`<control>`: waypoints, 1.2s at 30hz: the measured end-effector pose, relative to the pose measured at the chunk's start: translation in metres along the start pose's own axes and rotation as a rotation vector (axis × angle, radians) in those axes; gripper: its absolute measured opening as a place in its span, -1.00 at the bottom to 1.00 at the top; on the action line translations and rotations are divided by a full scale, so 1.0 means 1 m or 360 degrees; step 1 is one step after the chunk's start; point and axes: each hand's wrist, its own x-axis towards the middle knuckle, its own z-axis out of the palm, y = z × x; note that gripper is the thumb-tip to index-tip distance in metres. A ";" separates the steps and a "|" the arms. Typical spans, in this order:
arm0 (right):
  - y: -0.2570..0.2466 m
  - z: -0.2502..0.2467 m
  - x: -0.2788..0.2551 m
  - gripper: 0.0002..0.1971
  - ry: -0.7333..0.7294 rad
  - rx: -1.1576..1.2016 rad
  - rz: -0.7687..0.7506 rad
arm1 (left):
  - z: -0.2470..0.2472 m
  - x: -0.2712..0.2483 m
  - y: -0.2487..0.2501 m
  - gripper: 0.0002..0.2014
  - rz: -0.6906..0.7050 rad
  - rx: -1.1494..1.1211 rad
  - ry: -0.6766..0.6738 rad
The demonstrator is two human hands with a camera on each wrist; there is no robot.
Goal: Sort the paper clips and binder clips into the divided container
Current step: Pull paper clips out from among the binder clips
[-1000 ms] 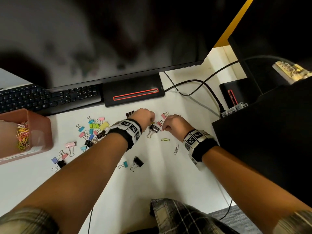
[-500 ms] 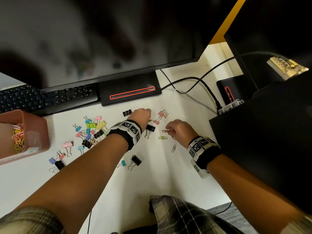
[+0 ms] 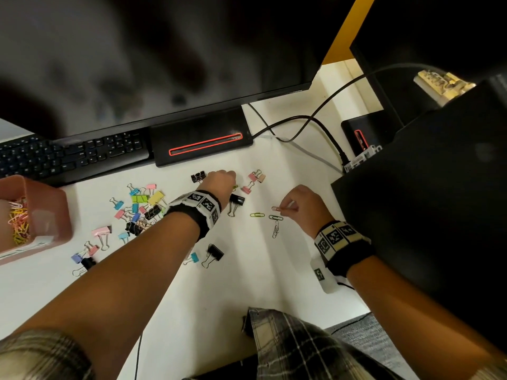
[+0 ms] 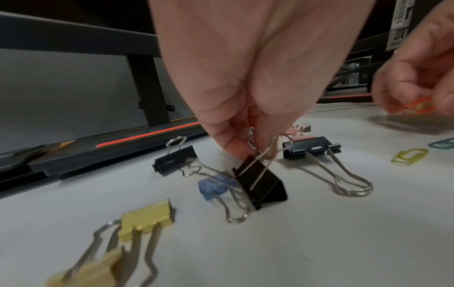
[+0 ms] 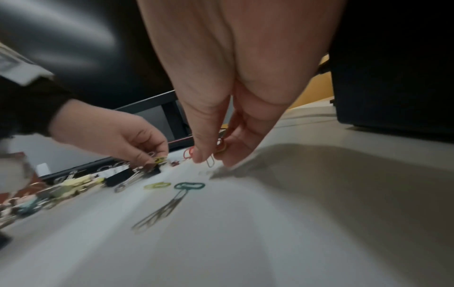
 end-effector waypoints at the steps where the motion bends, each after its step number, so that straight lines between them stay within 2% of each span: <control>1: -0.001 0.004 -0.003 -0.88 -0.0063 -0.0009 -0.0013 | -0.002 -0.001 -0.001 -0.71 -0.0031 -0.0096 0.0024; 5: -0.006 0.022 -0.003 -0.94 -0.0160 -0.0093 -0.0132 | -0.015 -0.007 -0.005 -0.81 -0.0122 -0.0579 0.0294; 9: -0.013 0.019 0.009 -0.94 -0.0266 -0.0230 -0.0087 | -0.031 -0.022 -0.003 -0.84 -0.0077 -0.0804 0.0501; 12: -0.014 0.018 0.013 -0.92 -0.0303 -0.0257 -0.0048 | -0.025 -0.038 0.009 -0.87 0.0007 -0.0849 0.0423; 15: -0.013 0.018 0.015 -0.87 -0.0298 -0.0322 -0.0060 | 0.000 -0.047 0.026 -0.79 0.0117 -0.0737 0.0278; 19: -0.009 0.012 0.014 -0.85 -0.0312 -0.0360 -0.0104 | 0.035 -0.043 0.045 -0.73 0.0086 -0.0636 0.0150; 24: -0.002 0.000 0.009 -0.92 -0.0036 -0.0140 -0.0147 | 0.049 -0.033 0.053 -0.77 -0.0013 -0.0534 0.0140; 26: 0.003 -0.004 0.005 -0.93 -0.0083 -0.0081 -0.0198 | 0.051 -0.030 0.053 -0.76 -0.0007 -0.0479 0.0159; 30: 0.009 0.003 -0.008 -0.97 -0.0339 -0.0115 -0.0190 | 0.050 -0.026 0.051 -0.76 0.0014 -0.0407 0.0178; 33: 0.008 0.017 -0.014 -0.92 -0.0318 -0.0194 -0.0089 | 0.049 -0.024 0.048 -0.78 0.0004 -0.0362 0.0150; 36: 0.002 0.022 -0.011 -0.95 -0.0253 -0.0238 -0.0073 | 0.046 -0.026 0.045 -0.82 0.0011 -0.0327 0.0186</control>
